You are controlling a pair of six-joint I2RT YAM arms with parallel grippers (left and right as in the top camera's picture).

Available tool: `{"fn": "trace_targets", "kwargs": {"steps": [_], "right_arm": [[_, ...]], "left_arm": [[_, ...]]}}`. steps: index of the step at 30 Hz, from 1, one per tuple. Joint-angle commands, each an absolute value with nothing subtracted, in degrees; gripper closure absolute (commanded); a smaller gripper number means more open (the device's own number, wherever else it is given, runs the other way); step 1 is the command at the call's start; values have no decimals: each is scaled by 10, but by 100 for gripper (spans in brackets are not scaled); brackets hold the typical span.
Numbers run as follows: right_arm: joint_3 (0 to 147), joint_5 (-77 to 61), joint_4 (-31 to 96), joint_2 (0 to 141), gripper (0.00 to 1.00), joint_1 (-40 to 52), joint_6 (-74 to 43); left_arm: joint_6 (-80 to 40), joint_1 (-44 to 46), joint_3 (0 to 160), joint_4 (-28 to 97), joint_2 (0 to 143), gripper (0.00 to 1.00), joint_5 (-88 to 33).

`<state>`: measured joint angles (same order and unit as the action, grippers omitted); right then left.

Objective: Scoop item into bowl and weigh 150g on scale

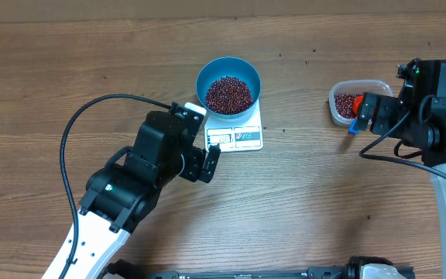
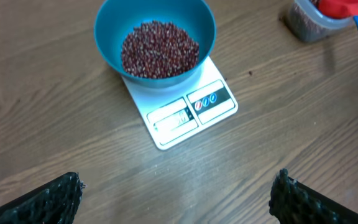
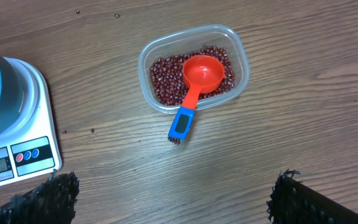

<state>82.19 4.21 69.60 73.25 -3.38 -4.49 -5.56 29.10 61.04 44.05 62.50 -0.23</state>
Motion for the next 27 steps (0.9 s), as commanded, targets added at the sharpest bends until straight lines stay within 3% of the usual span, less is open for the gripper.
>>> {"fn": "trace_targets", "kwargs": {"steps": [1, 13, 27], "right_arm": [[829, 37, 693, 730, 0, -35, -47], [829, 37, 693, 730, 0, -35, -47], [829, 37, 693, 730, 0, -35, -47]], "left_arm": [[-51, 289, 605, 452, 603, 0, 2], [-59, 260, 563, 462, 503, 0, 8], [-92, 161, 266, 156, 235, 0, -44]]}}
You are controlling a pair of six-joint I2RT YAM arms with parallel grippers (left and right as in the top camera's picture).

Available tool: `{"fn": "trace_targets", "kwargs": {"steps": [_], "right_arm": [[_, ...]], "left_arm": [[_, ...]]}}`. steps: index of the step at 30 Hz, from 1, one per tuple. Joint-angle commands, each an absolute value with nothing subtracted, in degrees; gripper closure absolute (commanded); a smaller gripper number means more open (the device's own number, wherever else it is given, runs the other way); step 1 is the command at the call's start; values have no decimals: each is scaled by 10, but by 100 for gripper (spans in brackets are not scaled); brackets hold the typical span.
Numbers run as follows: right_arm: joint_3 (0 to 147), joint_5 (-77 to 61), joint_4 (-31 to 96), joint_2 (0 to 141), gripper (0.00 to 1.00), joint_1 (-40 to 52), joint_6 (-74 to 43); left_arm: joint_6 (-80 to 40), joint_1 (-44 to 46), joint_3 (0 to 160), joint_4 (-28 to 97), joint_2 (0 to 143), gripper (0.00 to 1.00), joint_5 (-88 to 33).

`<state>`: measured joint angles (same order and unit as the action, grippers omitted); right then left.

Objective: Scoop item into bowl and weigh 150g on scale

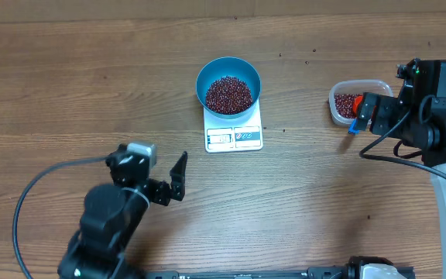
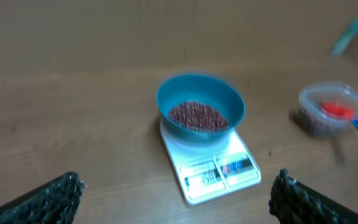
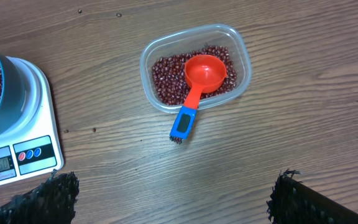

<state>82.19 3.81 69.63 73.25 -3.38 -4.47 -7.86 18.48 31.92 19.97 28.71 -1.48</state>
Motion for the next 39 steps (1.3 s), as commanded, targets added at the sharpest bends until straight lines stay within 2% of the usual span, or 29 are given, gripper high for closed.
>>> {"fn": "trace_targets", "kwargs": {"steps": [1, 14, 23, 29, 34, 39], "right_arm": [[829, 37, 693, 730, 0, -35, -47], [829, 37, 693, 730, 0, -35, -47], [829, 37, 693, 730, 0, -35, -47], [829, 37, 693, 730, 0, -35, -47], [829, 37, 693, 730, 0, -35, -47], [829, 37, 693, 730, 0, -35, -47]], "left_arm": [[-93, 152, 246, 134, 216, 0, -49], [-119, 83, 93, -21, 41, 0, -91], [-129, 72, 8, -115, 1, 0, -91], [-111, 68, 3, -66, 1, 1, -83], [-107, 57, 3, 48, 1, 1, -39], [-39, 57, 3, 45, 1, 1, -36]]}}
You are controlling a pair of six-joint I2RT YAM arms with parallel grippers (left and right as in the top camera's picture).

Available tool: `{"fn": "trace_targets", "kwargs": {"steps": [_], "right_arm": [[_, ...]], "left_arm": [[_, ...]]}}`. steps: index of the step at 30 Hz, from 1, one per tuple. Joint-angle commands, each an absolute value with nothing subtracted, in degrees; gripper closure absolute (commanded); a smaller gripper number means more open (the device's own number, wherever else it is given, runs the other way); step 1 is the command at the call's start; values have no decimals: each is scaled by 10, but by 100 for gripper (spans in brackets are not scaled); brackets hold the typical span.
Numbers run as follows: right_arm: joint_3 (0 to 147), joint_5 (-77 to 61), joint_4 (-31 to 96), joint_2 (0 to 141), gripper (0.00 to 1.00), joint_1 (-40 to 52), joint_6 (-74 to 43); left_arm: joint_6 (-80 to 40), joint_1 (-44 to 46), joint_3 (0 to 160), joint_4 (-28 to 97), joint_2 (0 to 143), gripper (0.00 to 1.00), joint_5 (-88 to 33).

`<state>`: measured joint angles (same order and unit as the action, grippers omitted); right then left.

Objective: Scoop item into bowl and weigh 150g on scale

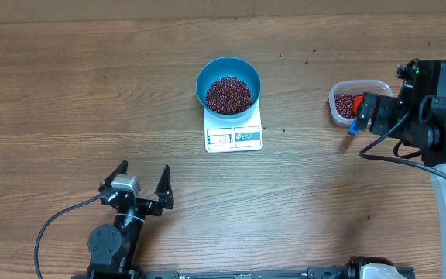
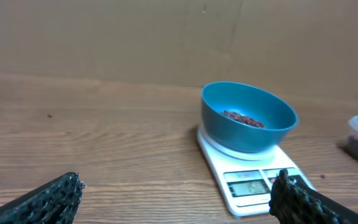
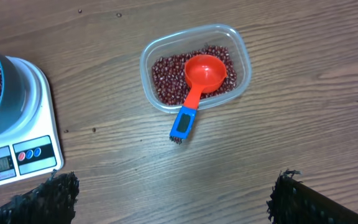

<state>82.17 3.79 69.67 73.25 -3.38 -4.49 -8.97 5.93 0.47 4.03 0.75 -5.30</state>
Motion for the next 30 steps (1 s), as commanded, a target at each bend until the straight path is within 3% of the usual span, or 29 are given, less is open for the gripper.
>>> {"fn": "trace_targets", "kwargs": {"steps": [1, 30], "right_arm": [[829, 37, 693, 730, 0, -35, -47], [829, 37, 693, 730, 0, -35, -47]], "left_arm": [[-36, 57, 3, 46, 1, 0, -36], [-21, 14, 3, 46, 1, 0, -46]]}}
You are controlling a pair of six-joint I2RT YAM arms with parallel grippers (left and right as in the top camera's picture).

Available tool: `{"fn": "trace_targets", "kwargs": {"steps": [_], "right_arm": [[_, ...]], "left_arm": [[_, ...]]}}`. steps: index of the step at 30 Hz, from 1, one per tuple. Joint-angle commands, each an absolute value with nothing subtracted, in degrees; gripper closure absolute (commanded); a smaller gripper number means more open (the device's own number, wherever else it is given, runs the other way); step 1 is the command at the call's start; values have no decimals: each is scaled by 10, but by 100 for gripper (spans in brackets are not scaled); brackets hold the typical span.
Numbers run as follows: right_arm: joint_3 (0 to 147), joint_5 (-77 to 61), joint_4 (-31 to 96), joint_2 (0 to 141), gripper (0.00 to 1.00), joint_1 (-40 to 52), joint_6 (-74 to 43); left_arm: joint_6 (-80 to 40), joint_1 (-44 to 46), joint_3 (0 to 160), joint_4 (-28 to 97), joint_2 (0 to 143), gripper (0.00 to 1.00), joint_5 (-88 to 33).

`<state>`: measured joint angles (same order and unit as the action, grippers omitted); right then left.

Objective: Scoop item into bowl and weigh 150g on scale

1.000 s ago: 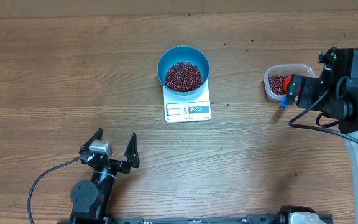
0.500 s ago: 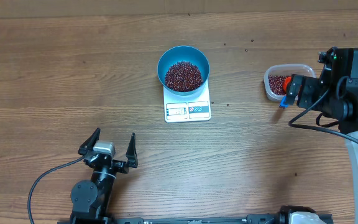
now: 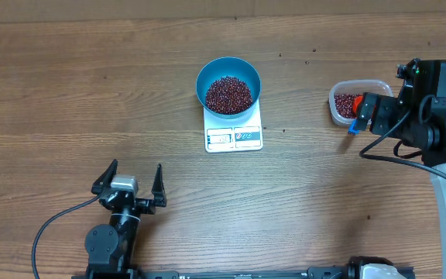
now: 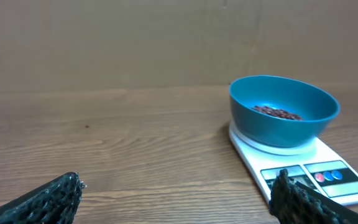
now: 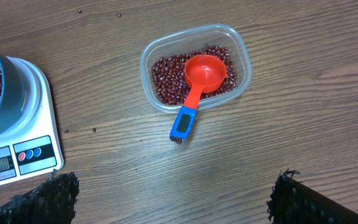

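A blue bowl (image 3: 228, 85) of red beans sits on the white scale (image 3: 235, 133) at the table's middle back; both show in the left wrist view, the bowl (image 4: 283, 114) on the scale (image 4: 303, 175). A clear tub (image 5: 194, 67) of beans holds a red scoop with a blue handle (image 5: 193, 89), its handle over the rim. My left gripper (image 3: 128, 186) stands open low at the front left, far from the scale. My right gripper (image 5: 173, 198) hangs open above the bare table, just in front of the tub, holding nothing.
A brown cardboard wall (image 4: 166, 43) backs the table. The scale's edge and display (image 5: 5, 158) show at the left of the right wrist view. Black cables trail from both arms (image 3: 53, 225).
My left gripper has shifted slightly left at the front of the table and now views the bowl and scale further to its right. The right arm, tub and scoop have not moved.
My left gripper was open close in front of the scale. Then it stood further back toward the front left, then low at the table's front, and now a little further left. The right gripper stayed open above the table before the tub throughout.
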<state>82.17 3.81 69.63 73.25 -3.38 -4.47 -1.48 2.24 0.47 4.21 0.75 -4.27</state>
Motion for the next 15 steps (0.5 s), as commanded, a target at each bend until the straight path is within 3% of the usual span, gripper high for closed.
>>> {"fn": "trace_targets", "kwargs": {"steps": [1, 15], "right_arm": [[829, 37, 693, 730, 0, -35, -47], [829, 37, 693, 730, 0, -35, -47]], "left_arm": [[-21, 14, 3, 45, 1, 0, -46], [-4, 14, 3, 43, 1, 0, -39]]}}
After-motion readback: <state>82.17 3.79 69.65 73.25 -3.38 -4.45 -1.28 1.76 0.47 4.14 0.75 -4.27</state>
